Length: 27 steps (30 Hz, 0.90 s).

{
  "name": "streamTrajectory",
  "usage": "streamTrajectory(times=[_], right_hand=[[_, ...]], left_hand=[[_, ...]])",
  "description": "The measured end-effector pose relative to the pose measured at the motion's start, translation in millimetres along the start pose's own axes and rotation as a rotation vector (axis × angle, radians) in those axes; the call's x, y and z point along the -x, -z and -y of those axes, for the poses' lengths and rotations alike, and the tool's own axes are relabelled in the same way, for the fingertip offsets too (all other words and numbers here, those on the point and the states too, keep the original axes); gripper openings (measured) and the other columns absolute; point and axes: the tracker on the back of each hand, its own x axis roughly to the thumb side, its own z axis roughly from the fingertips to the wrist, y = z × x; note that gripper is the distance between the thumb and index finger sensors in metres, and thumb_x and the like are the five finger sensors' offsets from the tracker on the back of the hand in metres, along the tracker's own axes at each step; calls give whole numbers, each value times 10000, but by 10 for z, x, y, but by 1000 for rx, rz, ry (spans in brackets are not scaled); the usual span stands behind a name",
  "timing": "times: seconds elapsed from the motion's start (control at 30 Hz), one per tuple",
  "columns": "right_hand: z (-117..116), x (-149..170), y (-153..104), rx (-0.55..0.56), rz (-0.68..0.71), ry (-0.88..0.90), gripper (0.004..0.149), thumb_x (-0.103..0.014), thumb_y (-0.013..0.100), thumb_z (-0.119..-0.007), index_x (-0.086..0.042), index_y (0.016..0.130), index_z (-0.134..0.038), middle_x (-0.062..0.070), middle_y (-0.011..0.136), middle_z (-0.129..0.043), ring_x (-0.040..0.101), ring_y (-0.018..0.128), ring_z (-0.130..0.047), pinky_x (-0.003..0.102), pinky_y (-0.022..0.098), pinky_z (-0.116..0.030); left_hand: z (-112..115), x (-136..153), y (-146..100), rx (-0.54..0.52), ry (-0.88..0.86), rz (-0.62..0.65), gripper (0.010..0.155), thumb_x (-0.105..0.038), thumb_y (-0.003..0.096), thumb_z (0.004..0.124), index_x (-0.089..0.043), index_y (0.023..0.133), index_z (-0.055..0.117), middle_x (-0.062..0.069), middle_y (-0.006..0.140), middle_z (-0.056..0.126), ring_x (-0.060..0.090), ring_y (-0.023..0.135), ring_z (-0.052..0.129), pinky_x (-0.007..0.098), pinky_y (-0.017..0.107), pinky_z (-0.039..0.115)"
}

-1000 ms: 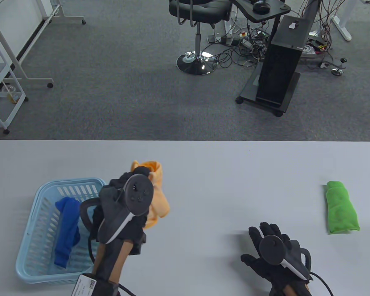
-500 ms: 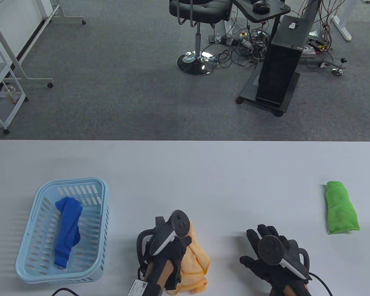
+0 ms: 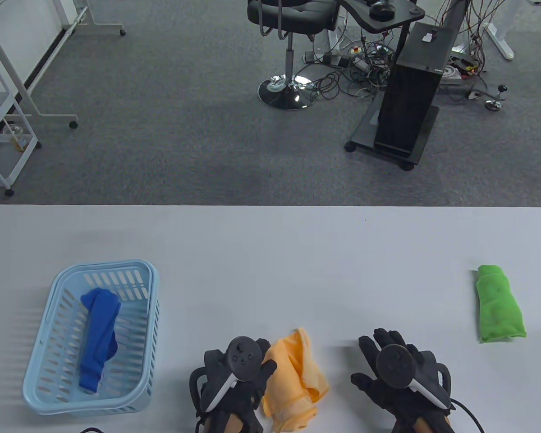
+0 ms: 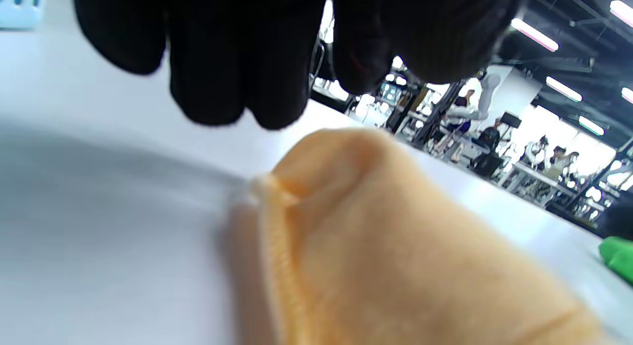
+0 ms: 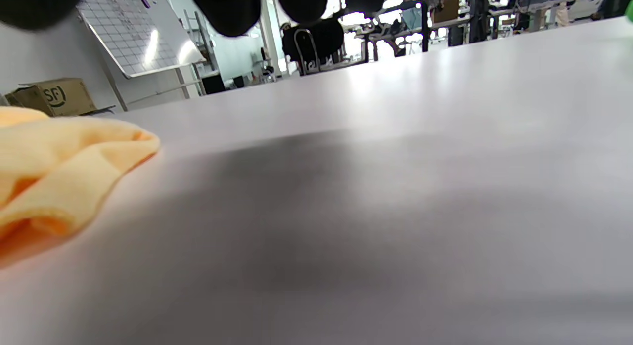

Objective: Roll rectangular towel into towel roll

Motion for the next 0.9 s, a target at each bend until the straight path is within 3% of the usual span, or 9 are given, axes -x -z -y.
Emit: streamTrajectory(times=[0.07, 0.13, 0.23, 0.4, 0.47, 0.53, 0.8, 0.9], right_hand=[[31, -111, -46, 15, 114, 32, 833, -604, 279, -675, -270, 1022, -502, 20, 1089, -330, 356, 1035, -339, 663, 715, -351], [37, -286, -99, 70, 212, 76, 741, -551, 298, -687, -279, 983, -606, -17, 1077, -410, 326, 1029, -415, 650, 710, -406], [-51, -583, -151, 20, 312, 82, 658, -501, 315, -694, -307, 944, -665, -68, 1069, -447, 290, 1036, -439, 635, 721, -421], [-438, -812, -62, -178, 379, -79, 648, -477, 315, -697, -343, 944, -620, -102, 1062, -459, 233, 1030, -496, 616, 720, -470], [-534, -769, -42, -246, 356, -138, 682, -503, 315, -685, -360, 972, -569, -72, 1058, -514, 236, 1015, -553, 615, 707, -499], [-579, -695, -20, -313, 282, -218, 727, -528, 318, -670, -403, 996, -439, -119, 1071, -415, 218, 1036, -454, 616, 723, -448], [-499, -554, 16, -190, 133, -390, 743, -540, 299, -681, -359, 993, -489, -80, 1054, -472, 284, 1008, -546, 637, 716, -414], [-442, -409, 49, -194, -7, -477, 755, -552, 300, -673, -334, 1001, -493, -46, 1051, -475, 300, 996, -566, 637, 719, -406]], left_hand=[[-29, -38, -7, 101, -48, 174, 550, -462, 391, 783, -396, 936, 826, 135, 1094, 693, 488, 1004, 615, 670, 676, 504], [-121, -109, -58, 29, -43, 228, 532, -465, 381, 792, -374, 900, 866, 138, 1083, 712, 488, 1004, 616, 672, 674, 506], [-153, -198, -126, -15, -30, 304, 502, -469, 378, 798, -356, 855, 909, 103, 1065, 758, 473, 1007, 630, 672, 677, 508], [219, -284, -45, 161, 145, 324, 570, -485, 372, 796, -370, 930, 818, 47, 1030, 840, 365, 1020, 726, 659, 662, 580], [313, -283, -1, 220, 203, 286, 657, -518, 370, 780, -385, 1007, 689, 10, 1076, 740, 351, 1053, 652, 659, 671, 559], [351, -293, 15, 237, 221, 275, 714, -542, 372, 760, -395, 1049, 590, 14, 1108, 665, 346, 1067, 596, 657, 681, 534], [454, -213, 75, 292, 297, 171, 727, -589, 363, 739, -443, 1044, 532, 68, 1129, 647, 360, 1082, 560, 674, 692, 495], [475, -117, 120, 299, 331, 82, 720, -569, 359, 754, -325, 1029, 653, 49, 1146, 586, 328, 1103, 487, 673, 703, 468]])
